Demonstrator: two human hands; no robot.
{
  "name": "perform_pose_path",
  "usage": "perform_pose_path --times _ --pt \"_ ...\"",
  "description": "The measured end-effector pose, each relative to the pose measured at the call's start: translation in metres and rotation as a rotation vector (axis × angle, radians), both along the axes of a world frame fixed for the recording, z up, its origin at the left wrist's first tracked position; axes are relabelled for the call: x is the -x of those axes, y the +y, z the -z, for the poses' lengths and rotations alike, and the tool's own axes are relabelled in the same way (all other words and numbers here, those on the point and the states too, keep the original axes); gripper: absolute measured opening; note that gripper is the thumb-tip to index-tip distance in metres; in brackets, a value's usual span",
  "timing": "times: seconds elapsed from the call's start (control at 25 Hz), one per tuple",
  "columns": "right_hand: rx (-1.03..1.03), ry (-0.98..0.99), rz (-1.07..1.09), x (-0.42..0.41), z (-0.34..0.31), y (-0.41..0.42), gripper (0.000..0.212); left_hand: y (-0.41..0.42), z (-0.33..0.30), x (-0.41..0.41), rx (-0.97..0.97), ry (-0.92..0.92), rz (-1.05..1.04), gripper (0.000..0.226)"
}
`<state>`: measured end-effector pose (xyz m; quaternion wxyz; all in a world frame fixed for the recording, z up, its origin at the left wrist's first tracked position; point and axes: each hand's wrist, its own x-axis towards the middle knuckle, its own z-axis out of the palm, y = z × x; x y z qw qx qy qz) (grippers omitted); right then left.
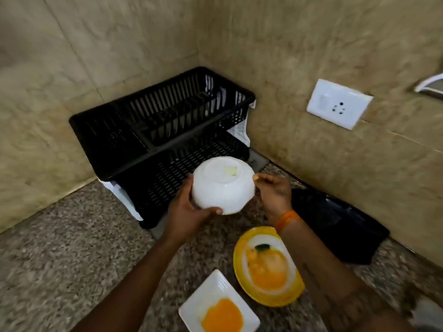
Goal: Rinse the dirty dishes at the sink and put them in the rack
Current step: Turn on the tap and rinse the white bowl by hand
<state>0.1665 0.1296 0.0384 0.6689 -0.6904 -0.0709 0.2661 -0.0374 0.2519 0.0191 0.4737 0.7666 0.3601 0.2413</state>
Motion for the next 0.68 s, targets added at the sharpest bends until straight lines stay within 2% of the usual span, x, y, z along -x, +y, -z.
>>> perform_pose_path --times 0.12,0.16,0.24,0.32,0.48,0.68 --pt "0.117 -0.115 -0.067 -0.035 0.028 0.063 0.025 0.058 0.008 -0.026 -0.043 0.028 -0.007 0.114" --pt "0.136 -0.156 -0.091 -0.047 0.038 0.083 0.023 0.074 0.012 -0.035 -0.035 0.04 -0.027 0.108" --pt "0.153 -0.247 -0.154 -0.063 0.05 0.112 0.002 0.096 0.015 -0.054 0.0 0.061 -0.071 0.087" --pt "0.193 -0.35 -0.203 -0.079 0.06 0.138 0.022 0.115 0.024 -0.071 0.039 0.122 -0.09 0.077" --pt "0.281 -0.516 -0.318 -0.102 0.074 0.174 0.03 0.142 0.04 -0.099 0.194 0.228 -0.08 0.079" --pt "0.386 -0.62 -0.364 -0.126 0.081 0.206 0.018 0.156 0.047 -0.13 0.245 0.232 -0.112 0.085"
